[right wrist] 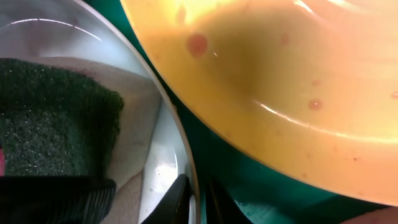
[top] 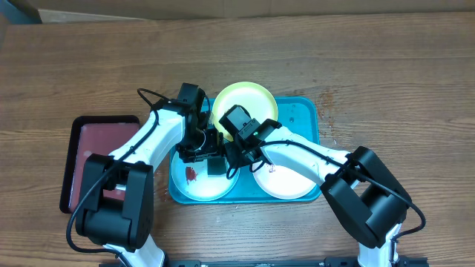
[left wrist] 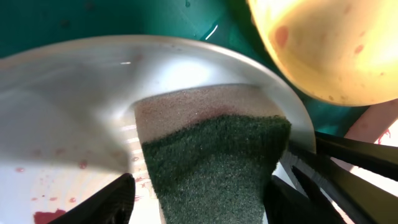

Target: Clean dirty plates on tray and stack at the side

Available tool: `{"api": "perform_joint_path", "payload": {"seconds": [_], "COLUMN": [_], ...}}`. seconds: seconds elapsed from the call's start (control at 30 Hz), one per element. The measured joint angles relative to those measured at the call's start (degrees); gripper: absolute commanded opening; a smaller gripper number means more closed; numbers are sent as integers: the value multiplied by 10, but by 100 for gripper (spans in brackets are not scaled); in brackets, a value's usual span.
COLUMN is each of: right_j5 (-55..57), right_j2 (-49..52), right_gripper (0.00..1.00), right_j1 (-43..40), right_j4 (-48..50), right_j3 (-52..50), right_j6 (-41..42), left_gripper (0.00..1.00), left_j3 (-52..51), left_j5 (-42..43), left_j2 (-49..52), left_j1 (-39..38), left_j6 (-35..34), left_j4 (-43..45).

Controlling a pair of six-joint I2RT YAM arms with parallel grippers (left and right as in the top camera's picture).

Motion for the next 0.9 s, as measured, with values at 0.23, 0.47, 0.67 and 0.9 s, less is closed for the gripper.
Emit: {"api": "perform_joint_path", "payload": {"seconds": [0.23,0.47,0.67,0.9], "right_j5": [-1,-4,-4,-5], "right_j2": [0,0,0,0], "right_gripper": [12,12,11,11], "right_j1": [0,0,0,0], "right_j4": [1,0,0,0], "right_j3": [0,0,0,0], "right_j6": [0,0,0,0], "left_gripper": [43,6,4,4], "left_j3": [-10,-16,-16,-21], "left_j5": [2,5,-22,-74], "left_j2": [0,0,0,-3], "left_j1": [0,0,-1,-7], "left_j6": [-2,-7,-17,-33], "left_j4": [13,17,14,1]}}
